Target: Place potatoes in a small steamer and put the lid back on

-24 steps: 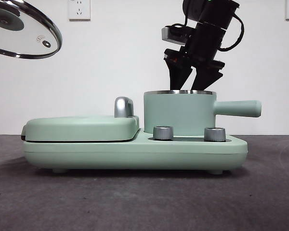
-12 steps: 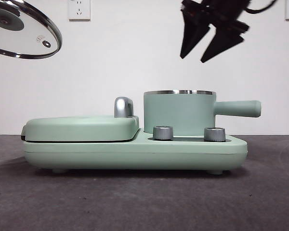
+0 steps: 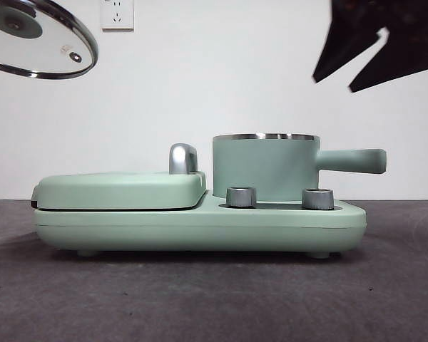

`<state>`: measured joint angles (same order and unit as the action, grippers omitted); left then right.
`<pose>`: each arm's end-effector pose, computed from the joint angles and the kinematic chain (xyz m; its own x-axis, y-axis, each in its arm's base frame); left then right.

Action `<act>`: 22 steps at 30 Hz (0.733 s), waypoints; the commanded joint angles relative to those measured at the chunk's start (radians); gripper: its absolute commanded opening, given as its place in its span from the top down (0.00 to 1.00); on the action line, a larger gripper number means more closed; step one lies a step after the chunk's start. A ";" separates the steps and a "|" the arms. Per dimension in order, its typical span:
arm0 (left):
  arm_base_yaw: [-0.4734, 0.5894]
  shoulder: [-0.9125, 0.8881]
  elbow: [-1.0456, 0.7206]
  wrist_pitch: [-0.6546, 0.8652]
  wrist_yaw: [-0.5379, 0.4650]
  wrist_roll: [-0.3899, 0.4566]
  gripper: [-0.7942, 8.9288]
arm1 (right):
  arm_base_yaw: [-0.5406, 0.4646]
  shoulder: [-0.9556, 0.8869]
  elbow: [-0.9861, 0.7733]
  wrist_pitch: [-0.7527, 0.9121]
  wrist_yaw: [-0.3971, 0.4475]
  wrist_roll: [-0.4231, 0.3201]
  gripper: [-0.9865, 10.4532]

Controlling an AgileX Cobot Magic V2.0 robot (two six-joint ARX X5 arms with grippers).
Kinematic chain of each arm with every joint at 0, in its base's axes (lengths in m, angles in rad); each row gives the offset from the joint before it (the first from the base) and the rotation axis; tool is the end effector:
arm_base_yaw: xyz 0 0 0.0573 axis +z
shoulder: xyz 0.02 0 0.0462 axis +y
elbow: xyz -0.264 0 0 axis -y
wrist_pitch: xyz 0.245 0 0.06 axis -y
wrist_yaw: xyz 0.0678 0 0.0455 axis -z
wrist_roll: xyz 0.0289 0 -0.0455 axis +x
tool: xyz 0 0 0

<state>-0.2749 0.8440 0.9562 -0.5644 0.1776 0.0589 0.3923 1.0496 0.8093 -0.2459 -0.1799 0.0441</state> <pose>0.1602 -0.0505 0.3458 0.8041 -0.4104 -0.4301 0.4442 0.8956 -0.0241 0.2067 0.0911 0.2874 0.7354 0.4979 -0.4597 -0.5028 0.8557 0.1225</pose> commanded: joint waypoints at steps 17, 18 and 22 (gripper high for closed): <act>-0.200 0.213 0.014 0.436 -0.002 0.027 0.91 | 0.014 -0.442 -0.281 -0.001 0.053 0.106 0.63; -0.212 0.238 0.015 0.483 -0.002 0.026 0.91 | 0.014 -0.452 -0.281 -0.011 0.056 0.106 0.63; -0.254 0.358 0.045 0.608 -0.002 0.025 0.91 | 0.014 -0.480 -0.281 -0.031 0.071 0.106 0.63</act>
<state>-0.5182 1.1702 0.9627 0.0017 0.1780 0.0689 0.3992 0.5701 0.5259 -0.2802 -0.1135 0.1375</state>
